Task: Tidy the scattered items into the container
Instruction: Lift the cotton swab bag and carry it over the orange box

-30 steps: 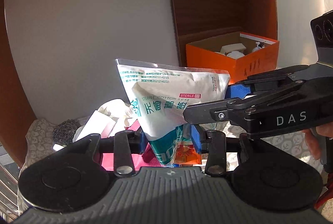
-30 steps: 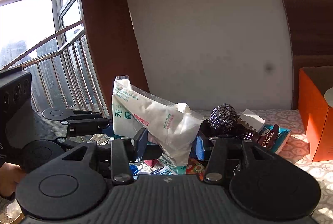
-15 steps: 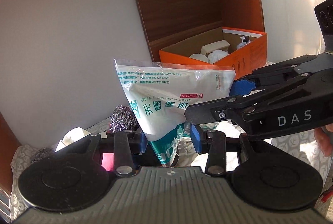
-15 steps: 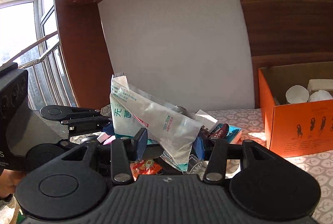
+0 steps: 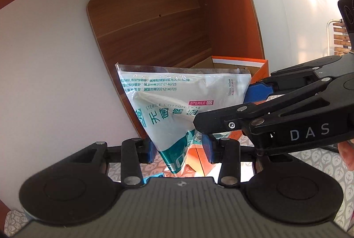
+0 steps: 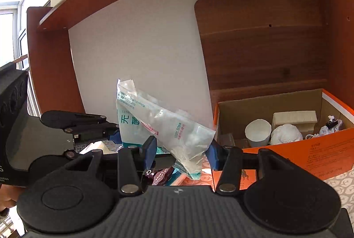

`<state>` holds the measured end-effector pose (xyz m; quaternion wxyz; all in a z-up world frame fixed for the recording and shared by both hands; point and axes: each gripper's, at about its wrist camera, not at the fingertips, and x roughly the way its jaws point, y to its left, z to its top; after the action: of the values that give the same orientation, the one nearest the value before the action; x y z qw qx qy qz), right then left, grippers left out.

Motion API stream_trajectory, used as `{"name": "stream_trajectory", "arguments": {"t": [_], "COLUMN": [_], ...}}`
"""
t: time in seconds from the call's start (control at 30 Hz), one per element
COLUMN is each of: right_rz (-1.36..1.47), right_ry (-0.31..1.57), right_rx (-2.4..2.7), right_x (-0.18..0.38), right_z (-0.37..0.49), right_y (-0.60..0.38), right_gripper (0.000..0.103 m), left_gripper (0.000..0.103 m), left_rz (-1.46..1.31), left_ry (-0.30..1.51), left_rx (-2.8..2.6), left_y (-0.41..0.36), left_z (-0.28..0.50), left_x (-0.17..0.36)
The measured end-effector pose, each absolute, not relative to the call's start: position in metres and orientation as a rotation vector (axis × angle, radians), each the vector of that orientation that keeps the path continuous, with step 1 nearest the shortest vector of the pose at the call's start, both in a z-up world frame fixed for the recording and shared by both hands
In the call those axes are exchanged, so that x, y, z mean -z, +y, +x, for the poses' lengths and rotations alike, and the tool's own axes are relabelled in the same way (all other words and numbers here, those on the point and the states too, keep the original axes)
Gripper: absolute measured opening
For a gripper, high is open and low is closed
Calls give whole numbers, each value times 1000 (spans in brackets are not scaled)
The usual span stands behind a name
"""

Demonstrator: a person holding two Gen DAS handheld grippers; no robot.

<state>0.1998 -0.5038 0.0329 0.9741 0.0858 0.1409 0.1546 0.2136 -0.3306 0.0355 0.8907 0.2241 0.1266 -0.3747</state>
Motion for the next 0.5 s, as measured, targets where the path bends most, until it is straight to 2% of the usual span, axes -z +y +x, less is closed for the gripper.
{"name": "stream_trajectory", "arguments": {"t": [0.5], "right_rz": [187], "right_ry": [277], "right_rx": [-150], "right_x": [-40], "right_z": [291], "right_y": [-577], "right_gripper": [47], "left_gripper": [41], "left_rz": [492], "left_ry": [249], "left_rx": [766], "left_y": [-431], "left_z": [302], "left_x": [-31]}}
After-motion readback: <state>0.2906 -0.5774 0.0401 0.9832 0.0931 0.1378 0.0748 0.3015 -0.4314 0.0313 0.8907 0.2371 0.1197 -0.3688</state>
